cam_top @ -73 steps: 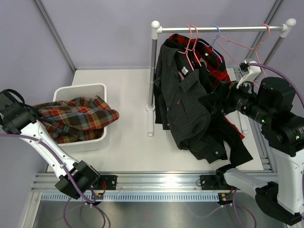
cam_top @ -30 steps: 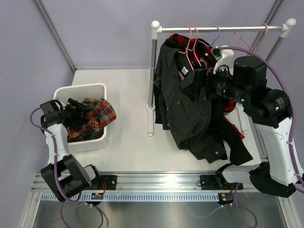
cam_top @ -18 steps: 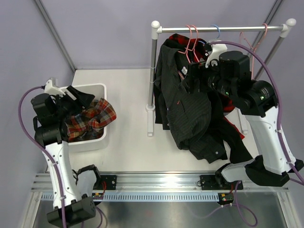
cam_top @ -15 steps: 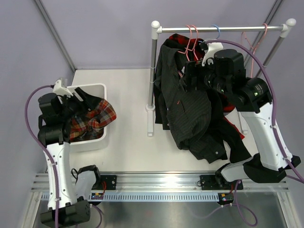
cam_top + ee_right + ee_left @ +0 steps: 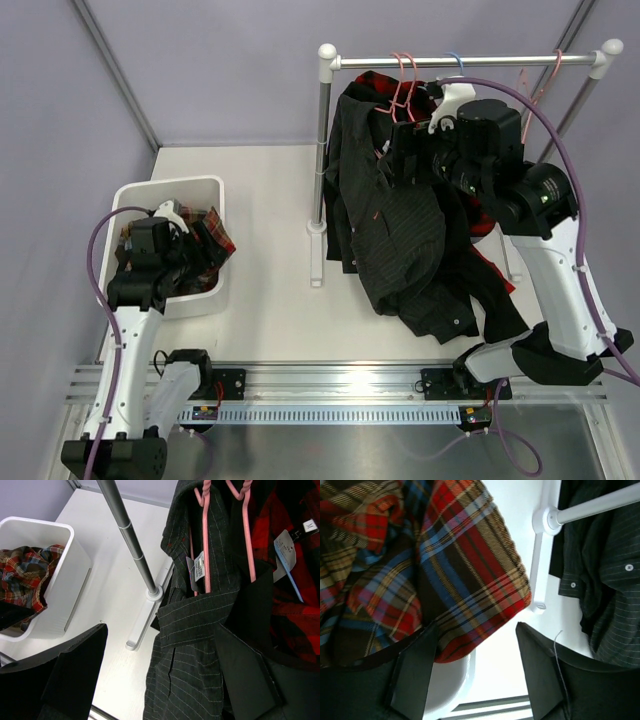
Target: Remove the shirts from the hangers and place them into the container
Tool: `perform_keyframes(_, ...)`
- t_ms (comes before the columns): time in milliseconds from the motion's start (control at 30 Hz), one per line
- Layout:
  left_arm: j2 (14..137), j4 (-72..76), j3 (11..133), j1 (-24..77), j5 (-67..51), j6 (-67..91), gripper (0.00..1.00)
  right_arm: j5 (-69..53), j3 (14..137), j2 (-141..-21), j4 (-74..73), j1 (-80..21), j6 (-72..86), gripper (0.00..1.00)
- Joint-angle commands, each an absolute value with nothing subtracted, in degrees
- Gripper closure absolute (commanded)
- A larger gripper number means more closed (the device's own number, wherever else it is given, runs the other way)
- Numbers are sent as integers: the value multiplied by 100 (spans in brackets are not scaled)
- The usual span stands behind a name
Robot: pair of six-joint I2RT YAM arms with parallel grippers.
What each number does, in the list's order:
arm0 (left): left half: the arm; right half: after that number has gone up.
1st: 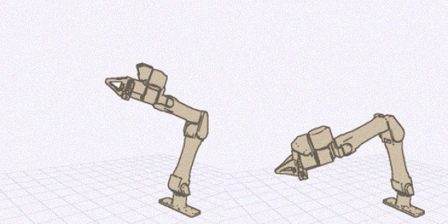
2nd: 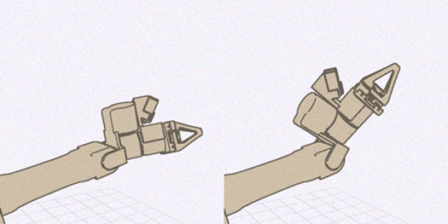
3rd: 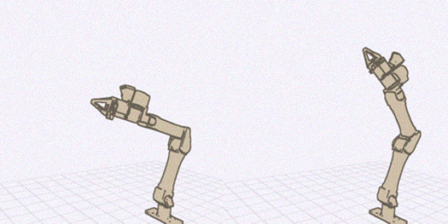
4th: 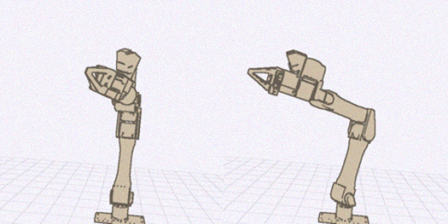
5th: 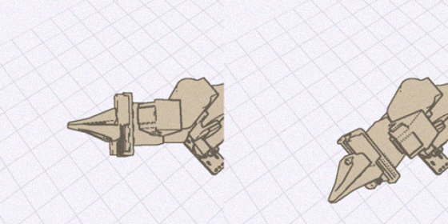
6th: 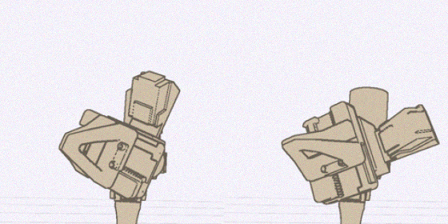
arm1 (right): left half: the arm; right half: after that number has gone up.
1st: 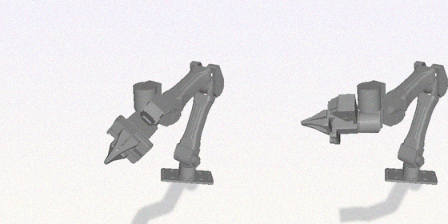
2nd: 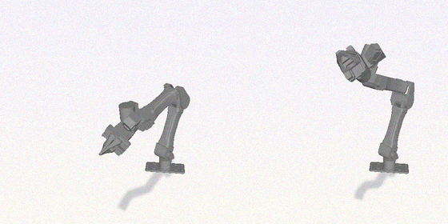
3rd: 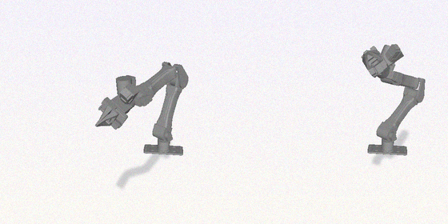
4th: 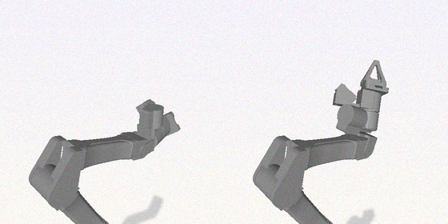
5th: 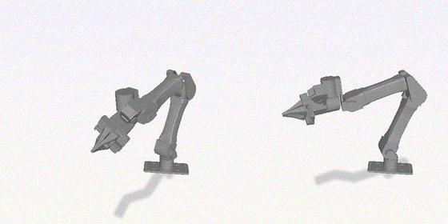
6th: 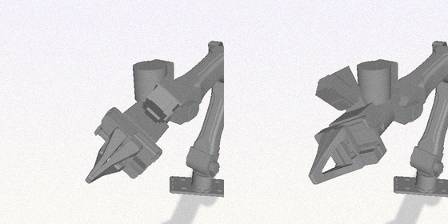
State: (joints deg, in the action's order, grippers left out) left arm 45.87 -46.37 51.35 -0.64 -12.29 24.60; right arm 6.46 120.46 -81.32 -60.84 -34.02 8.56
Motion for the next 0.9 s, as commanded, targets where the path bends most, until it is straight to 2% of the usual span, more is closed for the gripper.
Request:
perform_keyframes(0, 4351, -4658, 5159, -35, -686, 2426, 37, 598, 12006, -7937, -5792, -3437, 773, 3)
perform_keyframes(133, 4648, -4763, 5221, -35, -537, 2426, 48, 422, 11953, -7902, -5766, -3437, 826, 3)
perform_keyframes(200, 4807, -4816, 5256, -35, -292, 2382, 57, 265, 11962, -7866, -5766, -3437, 879, 3)
perform_keyframes(367, 5728, -4852, 5458, -35, -52, 2311, 68, -350, 12339, -7831, -5836, -3437, 1142, 3)
perform_keyframes(533, 6310, -4685, 5484, -35, -395, 2434, 88, -1615, 13330, -7892, -5459, -3437, 2090, 3)
perform_keyframes(600, 6442, -4615, 5502, -157, -483, 2531, 93, -2581, 13560, -7945, -4830, -3437, 2720, 2)
perform_keyframes(667, 6390, -4509, 5458, -342, -527, 2671, 93, -3413, 13448, -7858, -4161, -3437, 3275, 1)
perform_keyframes(700, 6242, -4474, 5449, -447, -667, 2707, 92, -3645, 13195, -7831, -3374, -3437, 3948, 1)
perform_keyframes(800, 5986, -4473, 5615, -571, -616, 2812, 85, -4165, 12946, -7761, -2498, -3437, 4962, 0)
perform_keyframes(833, 5820, -4552, 5695, -571, -589, 2830, 77, -4166, 13016, -7761, -2531, -3437, 5009, 1)
perform_keyframes(867, 5749, -4622, 5791, -571, -580, 2874, 65, -4035, 13034, -7709, -2592, -3437, 5010, 0)
